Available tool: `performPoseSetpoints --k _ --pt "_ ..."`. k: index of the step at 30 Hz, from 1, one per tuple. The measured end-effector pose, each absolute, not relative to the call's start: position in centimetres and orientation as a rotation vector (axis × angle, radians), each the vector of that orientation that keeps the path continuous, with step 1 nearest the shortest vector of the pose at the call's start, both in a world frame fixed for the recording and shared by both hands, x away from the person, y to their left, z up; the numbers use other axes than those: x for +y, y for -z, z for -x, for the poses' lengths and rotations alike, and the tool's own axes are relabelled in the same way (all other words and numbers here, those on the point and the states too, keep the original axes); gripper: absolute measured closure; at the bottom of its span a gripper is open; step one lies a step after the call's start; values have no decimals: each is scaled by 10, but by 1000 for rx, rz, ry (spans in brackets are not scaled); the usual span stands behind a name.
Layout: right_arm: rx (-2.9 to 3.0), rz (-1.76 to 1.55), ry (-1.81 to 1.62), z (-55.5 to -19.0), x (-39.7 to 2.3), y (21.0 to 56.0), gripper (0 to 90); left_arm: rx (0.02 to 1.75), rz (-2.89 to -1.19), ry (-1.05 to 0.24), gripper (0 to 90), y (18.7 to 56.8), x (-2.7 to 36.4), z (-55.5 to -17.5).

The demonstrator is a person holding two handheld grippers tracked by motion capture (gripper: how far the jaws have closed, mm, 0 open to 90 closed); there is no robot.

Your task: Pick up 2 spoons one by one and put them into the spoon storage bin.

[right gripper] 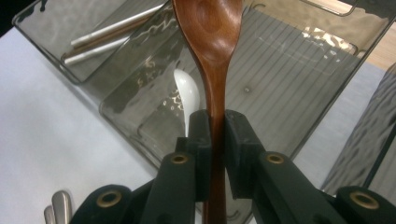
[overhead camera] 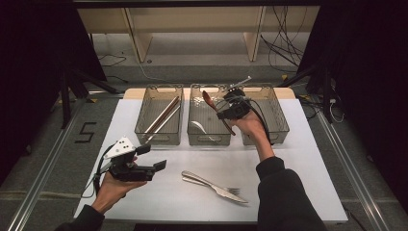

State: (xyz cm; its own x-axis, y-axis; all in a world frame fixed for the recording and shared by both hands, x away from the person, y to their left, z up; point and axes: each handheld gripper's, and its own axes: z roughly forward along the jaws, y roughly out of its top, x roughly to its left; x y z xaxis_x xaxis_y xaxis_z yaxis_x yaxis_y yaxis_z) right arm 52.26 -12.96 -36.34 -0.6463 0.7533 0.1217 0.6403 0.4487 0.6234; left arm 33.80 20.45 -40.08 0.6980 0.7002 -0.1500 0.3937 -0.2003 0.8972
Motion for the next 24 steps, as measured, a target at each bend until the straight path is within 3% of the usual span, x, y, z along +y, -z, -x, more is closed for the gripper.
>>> performPoseSetpoints --k 24 --pt "2470 -1333 -918 -549 -106 368 821 859 -1823 -347 151 401 206 -339"
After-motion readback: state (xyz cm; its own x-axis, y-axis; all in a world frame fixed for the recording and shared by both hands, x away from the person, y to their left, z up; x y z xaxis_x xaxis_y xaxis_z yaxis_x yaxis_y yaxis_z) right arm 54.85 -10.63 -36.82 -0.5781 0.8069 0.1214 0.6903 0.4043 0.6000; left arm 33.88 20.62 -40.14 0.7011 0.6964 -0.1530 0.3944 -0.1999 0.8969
